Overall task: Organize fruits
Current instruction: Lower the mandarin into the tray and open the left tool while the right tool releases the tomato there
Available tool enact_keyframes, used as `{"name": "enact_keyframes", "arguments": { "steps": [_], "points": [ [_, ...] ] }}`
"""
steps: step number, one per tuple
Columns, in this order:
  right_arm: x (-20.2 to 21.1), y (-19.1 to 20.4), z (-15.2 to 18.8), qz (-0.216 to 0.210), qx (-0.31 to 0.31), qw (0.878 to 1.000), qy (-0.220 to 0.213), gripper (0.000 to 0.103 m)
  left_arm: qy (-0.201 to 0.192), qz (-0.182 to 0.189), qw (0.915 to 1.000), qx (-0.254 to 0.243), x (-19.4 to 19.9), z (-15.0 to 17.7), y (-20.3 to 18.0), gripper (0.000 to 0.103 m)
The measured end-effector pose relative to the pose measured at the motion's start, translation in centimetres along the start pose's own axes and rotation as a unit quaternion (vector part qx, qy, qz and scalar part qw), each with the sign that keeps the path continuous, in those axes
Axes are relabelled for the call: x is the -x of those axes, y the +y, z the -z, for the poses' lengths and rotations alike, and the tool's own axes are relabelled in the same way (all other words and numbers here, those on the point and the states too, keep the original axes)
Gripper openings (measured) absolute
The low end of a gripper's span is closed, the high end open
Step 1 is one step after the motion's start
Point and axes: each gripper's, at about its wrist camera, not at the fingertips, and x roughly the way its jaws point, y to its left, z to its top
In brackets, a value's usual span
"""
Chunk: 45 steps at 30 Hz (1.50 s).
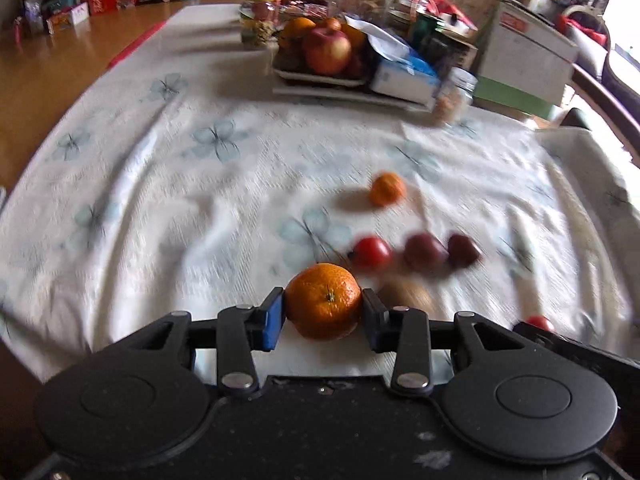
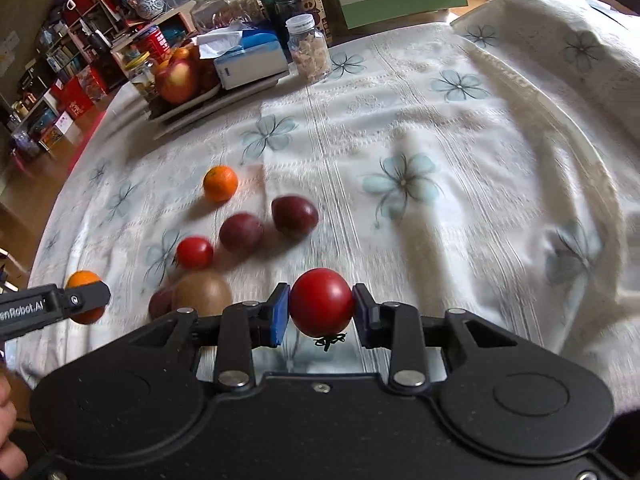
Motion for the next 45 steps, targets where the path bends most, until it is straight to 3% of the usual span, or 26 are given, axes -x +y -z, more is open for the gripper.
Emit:
{"name": "enact_keyframes", "arguments": {
  "steps": [7, 11, 16, 25, 45],
  "points": [
    [3.0, -0.1, 3.8, 0.011, 0.013, 1.000, -0.001, 0.043, -0.017, 0.001, 0.9982, -0.058, 3.5, 6.4, -1.8, 0.040],
    [4.7, 0.0, 5.8, 0.015, 0.027, 0.999, -0.007, 0.043, -0.009, 0.014, 0.9985, -0.052, 4.7, 9.2, -1.7, 0.040],
    [6.5, 0.1, 8.0, 0.023, 0.042, 0.999, -0.014, 0.043, -0.013, 0.000, 0.9988, -0.046, 5.9, 11.5, -1.4, 0.040],
    [8.3, -0.2, 10.4, 0.035, 0.048, 0.998, -0.023, 0.043, -0.006, -0.003, 0.9999, -0.010, 6.5, 13.0, -0.2, 0.040],
    [8.2, 0.4, 11.1, 0.050, 0.068, 0.996, -0.025, 0.044, 0.001, -0.006, 0.9999, -0.014, 5.9, 13.2, -0.5, 0.039]
  ]
}}
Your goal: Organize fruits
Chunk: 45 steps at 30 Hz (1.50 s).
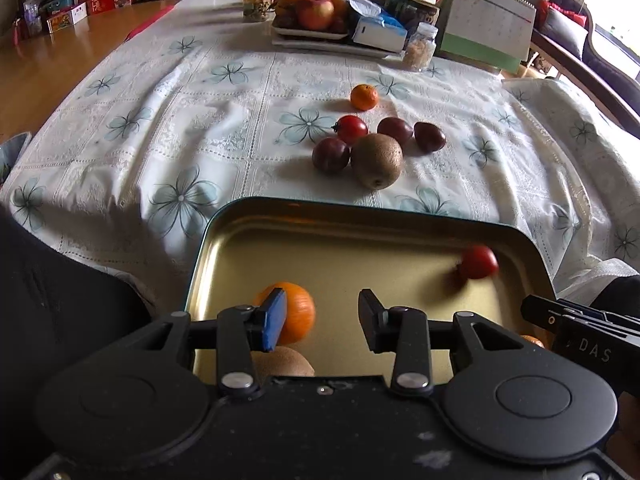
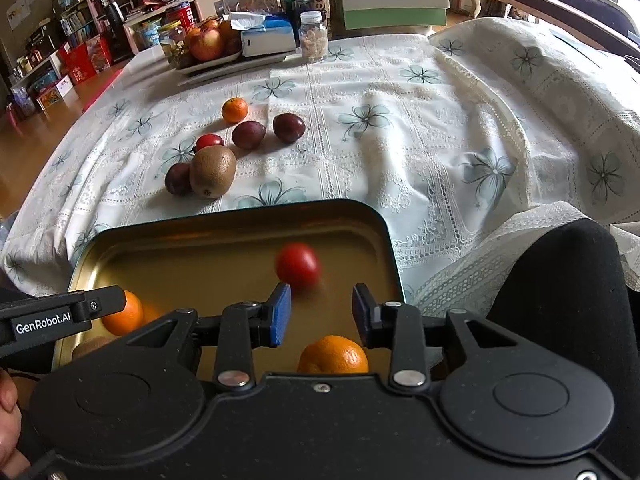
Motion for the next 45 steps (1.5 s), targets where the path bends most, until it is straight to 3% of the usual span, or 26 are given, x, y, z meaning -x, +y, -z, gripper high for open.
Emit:
{"name": "enact_keyframes", "arguments": {
  "steps": [19, 45],
  "points": [
    [-0.05, -0.01, 0.06, 0.002, 0.000, 1.000, 0.002, 0.044, 0.011, -0.007, 0.9999, 0.000, -0.43, -0.03, 0.03, 0.039],
    [0.09, -0.33, -0.08, 0.001, -0.016, 1.000, -0.005, 0.054, 0.006, -0.006, 1.0000, -0.001, -0.19, -0.01, -0.06, 0.039]
  ]
}}
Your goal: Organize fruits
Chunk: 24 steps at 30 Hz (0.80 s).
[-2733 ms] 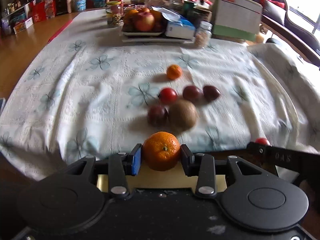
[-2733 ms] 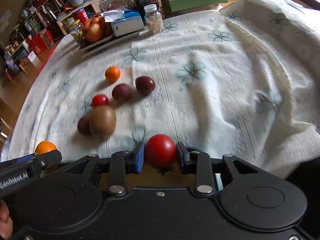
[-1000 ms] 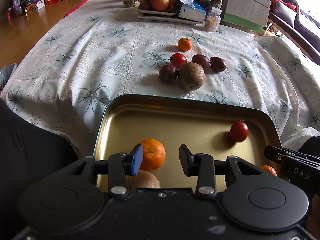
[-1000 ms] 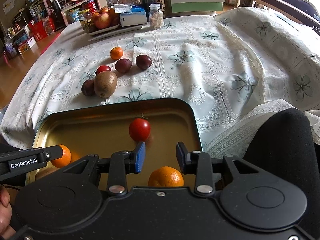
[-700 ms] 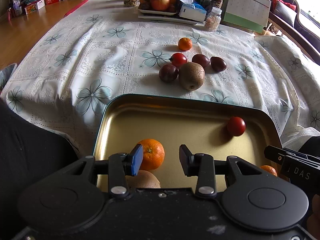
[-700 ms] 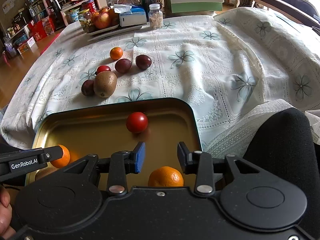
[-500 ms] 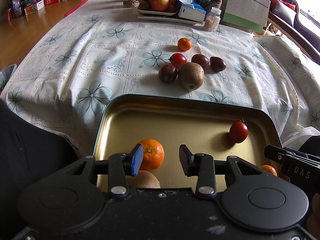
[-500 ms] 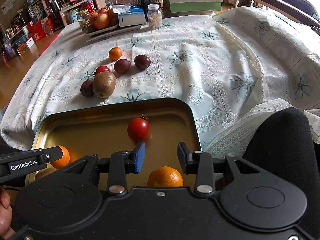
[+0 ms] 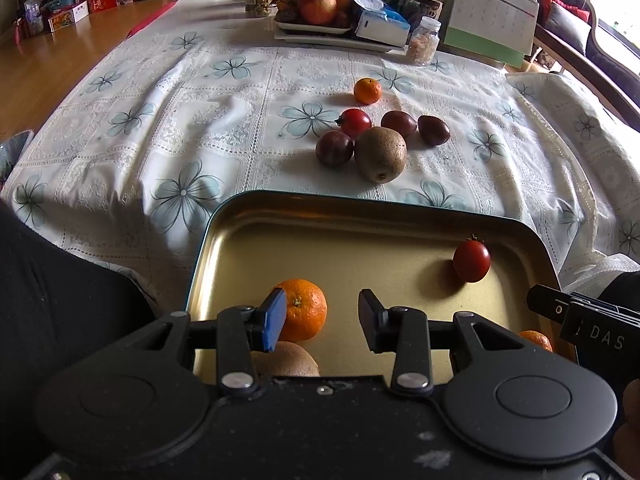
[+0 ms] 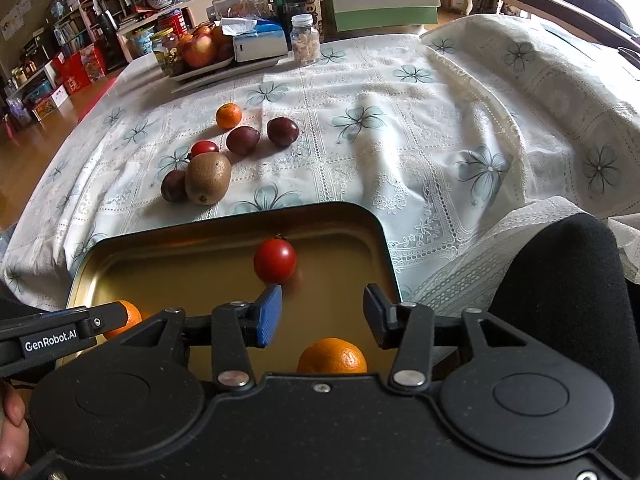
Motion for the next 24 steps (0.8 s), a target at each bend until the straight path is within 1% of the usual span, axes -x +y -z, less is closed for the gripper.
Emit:
{"name": "enact_keyframes", "arguments": {
  "steps": [8, 15, 18, 24],
  "points": [
    [0.0, -0.2, -0.1, 0.010, -0.009, 1.000, 0.004, 0.054, -0.009, -0.002, 1.0000, 0.002, 0.5, 0.1, 0.1, 0.039],
    [0.1, 0.4, 0.2, -0.009, 0.017, 1.000, 0.013, 0.054, -0.016, -0.015, 0.9997, 0.013, 1.0, 0.2, 0.4, 0.039],
    [0.2, 0.9, 0.4, -0.009, 0.029, 0.999, 0.010, 0.054, -0.009, -0.019, 0.9996, 0.021, 0.8, 0.1, 0.7, 0.039],
    [-0.3, 1.1, 0.4, -0.022, 0.035, 0.999, 0.028, 0.054, 0.010, -0.018, 0.9992, 0.035, 0.3, 0.1, 1.1, 0.039]
  ]
}}
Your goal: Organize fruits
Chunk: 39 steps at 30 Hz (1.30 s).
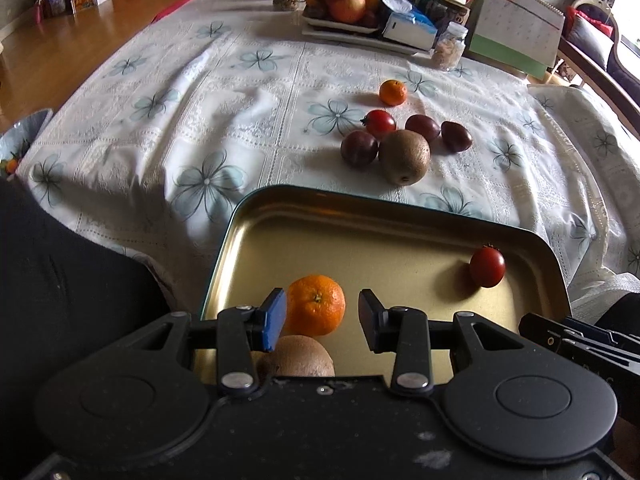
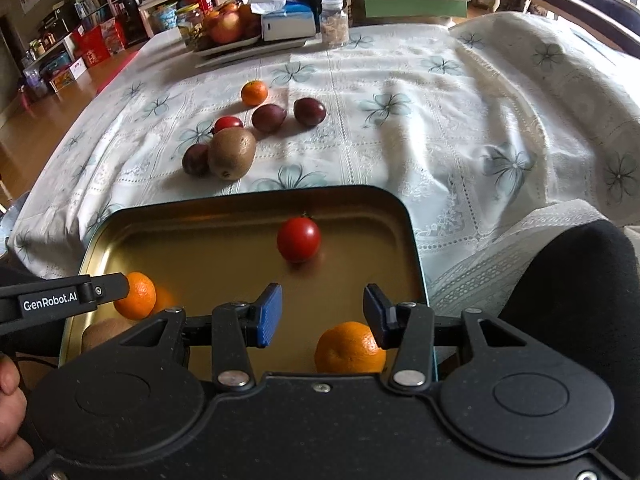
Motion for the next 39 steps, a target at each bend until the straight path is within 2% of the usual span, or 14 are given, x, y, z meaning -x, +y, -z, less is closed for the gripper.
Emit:
{"name": "enact_keyframes", "arguments": {
  "steps": [10, 17, 24, 39],
  "points": [
    [-0.7, -0.5, -0.5, -0.015, -0.023, 0.999, 0.030, 0.054, 0.046, -0.019, 0.9988, -0.004, -1.4, -0.4, -0.2, 0.039],
    [-1.5, -0.6, -1.3, -0.021, -0.034, 0.998, 0.052, 0.054, 0.082, -0.033, 0.9959, -0.022, -2.4, -2.5, -0.6, 0.039],
    [-1.9, -0.3, -3.0, -0.024, -0.036, 0.998, 0.051, 0.054, 0.108, -0.020, 0.9939, -0.011, -3.4, -6.4, -0.3, 0.039],
    [-3.4, 2.8, -8.4, -0.028, -0.012, 0.999, 0.014, 0.054, 0.077, -0.047, 0.9958, -0.017, -6.5, -17.7, -0.2, 0.039]
  ]
}}
